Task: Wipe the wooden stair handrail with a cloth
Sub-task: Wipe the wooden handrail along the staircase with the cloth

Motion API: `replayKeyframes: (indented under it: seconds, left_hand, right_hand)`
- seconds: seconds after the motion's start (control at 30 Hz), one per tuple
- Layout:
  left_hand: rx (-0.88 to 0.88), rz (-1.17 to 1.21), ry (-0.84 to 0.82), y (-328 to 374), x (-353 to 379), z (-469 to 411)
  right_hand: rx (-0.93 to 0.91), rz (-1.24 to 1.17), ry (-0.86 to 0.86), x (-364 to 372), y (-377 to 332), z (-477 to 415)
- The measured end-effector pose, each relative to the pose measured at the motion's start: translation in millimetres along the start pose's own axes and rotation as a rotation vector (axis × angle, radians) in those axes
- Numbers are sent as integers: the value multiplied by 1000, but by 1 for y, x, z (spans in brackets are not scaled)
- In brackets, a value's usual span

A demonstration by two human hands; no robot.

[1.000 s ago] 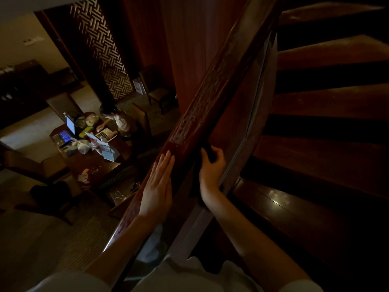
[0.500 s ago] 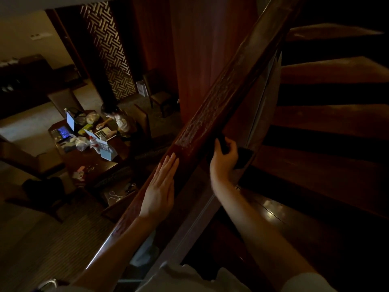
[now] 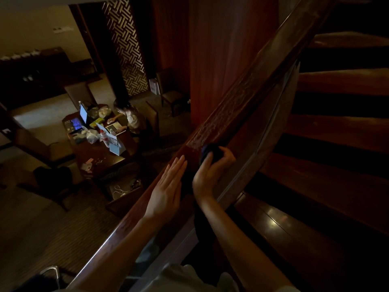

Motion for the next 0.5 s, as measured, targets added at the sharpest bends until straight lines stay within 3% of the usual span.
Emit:
replayKeyframes:
  seconds: [0.13, 0.27, 0.33, 0.5]
  left_hand:
    - [7, -25, 5, 3, -1, -1]
    - [1, -17, 6, 5, -1, -3]
    - [6, -23, 7, 4, 0, -3]
    - [8, -69, 20, 1, 1, -1]
  right_hand:
    - [214, -200, 188, -9, 2, -91]
    - [117, -182, 160, -22, -14, -157]
    - [19, -42, 56, -18, -19, -146]
    - [-411, 345, -500, 26, -32, 1]
Point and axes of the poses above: each hand's wrist, its own z-axis away from the middle knuckle, its own x-axis out of the palm, y = z × x, the point moved 9 cm from there along -z, towards the middle knuckle, and after that the axes turned 1 degree about x, right-handed, at the moved point
